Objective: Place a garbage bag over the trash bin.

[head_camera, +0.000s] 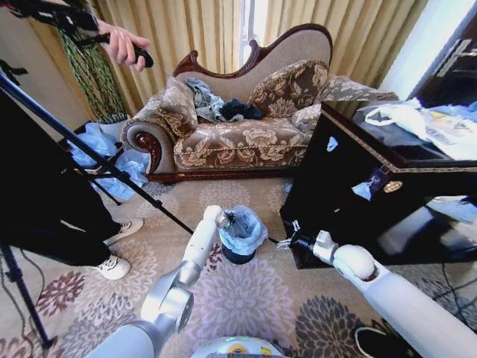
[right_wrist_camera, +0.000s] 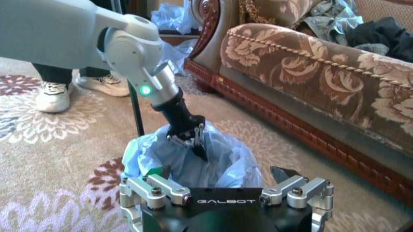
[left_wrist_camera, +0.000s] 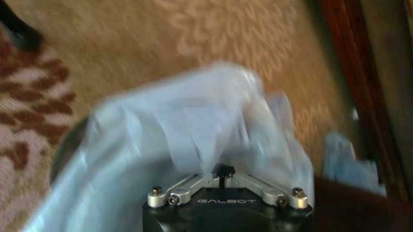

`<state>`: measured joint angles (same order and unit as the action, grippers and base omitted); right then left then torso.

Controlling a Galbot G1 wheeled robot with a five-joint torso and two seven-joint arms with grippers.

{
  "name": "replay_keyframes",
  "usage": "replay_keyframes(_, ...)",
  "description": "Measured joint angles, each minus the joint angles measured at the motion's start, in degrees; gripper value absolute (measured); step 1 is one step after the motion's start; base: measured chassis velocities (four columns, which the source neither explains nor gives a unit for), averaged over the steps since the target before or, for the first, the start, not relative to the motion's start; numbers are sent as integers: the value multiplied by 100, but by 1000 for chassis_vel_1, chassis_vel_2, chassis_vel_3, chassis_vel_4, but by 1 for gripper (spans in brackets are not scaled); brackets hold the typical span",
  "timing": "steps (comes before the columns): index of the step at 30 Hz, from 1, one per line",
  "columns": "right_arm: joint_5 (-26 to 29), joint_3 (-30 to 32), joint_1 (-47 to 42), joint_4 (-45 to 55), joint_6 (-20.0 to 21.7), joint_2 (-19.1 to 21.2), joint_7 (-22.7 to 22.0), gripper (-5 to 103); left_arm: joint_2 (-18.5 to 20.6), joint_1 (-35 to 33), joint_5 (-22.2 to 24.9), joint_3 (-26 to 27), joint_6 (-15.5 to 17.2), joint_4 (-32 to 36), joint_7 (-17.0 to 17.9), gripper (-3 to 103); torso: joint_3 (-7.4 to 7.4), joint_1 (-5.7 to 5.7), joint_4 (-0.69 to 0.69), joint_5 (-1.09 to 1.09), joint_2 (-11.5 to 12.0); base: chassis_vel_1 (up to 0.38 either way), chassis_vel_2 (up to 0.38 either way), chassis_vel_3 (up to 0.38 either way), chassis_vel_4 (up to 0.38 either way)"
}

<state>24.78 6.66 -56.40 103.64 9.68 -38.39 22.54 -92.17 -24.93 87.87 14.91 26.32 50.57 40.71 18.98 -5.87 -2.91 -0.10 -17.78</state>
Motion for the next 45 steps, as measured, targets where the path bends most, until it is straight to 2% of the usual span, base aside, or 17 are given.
replay_keyframes(4,1,-1,0,2,1,3,2,100,0,14,-83,-200,125,13,-152,0,0,0,-1,0,0,0,0,0,0)
replay_keyframes(8,16,-2,3,16,2,16,2,100,2,230,-329,-315,211,-444,-577,0,0,0,0,0,0,0,0,0,0)
replay_keyframes(10,19,0,0,21,1,26,2,100,2,303,-348,-310,226,-594,-672,0,0,0,0,0,0,0,0,0,0)
replay_keyframes(13,26,1,-18,57,1,51,4,100,2,507,-466,-177,243,-1133,-1006,0,0,0,-1,0,0,0,0,0,0)
replay_keyframes(17,26,-5,-37,114,2,51,4,100,3,526,-711,-71,106,-1450,-1135,0,0,0,0,0,0,0,0,0,0)
replay_keyframes(23,26,47,-115,121,-12,98,24,100,3,331,-853,-24,39,-1237,-1222,0,0,0,0,-1,0,0,0,0,0)
replay_keyframes(25,26,70,-141,112,-15,113,28,100,3,272,-781,-33,144,-990,-1248,0,0,0,-1,0,0,0,0,0,0)
replay_keyframes(27,27,71,-140,92,-16,115,28,100,3,261,-708,-39,186,-849,-1218,0,0,0,-1,0,0,0,0,0,0)
replay_keyframes(30,50,50,-100,40,-17,111,30,100,3,318,-396,-66,278,-569,-959,0,0,0,-1,0,0,0,0,0,0)
replay_keyframes(34,57,6,-45,29,-12,78,26,100,2,467,-306,-69,256,-764,-858,0,0,0,-1,1,0,0,0,0,0)
replay_keyframes(40,56,-6,-36,0,-7,67,27,100,3,408,-463,-106,218,-953,-942,0,0,0,0,1,0,0,0,0,0)
replay_keyframes(43,54,64,-130,-2,-7,92,39,100,4,328,-509,-141,346,-815,-1021,0,0,0,0,0,0,0,0,0,0)
replay_keyframes(44,54,100,-163,-2,-11,106,46,100,3,315,-458,-144,453,-728,-1019,6,0,0,-1,1,0,0,0,0,0)
replay_keyframes(45,54,100,-163,-2,-11,106,46,100,3,315,-458,-144,453,-728,-1019,6,0,0,-1,1,0,0,0,0,0)
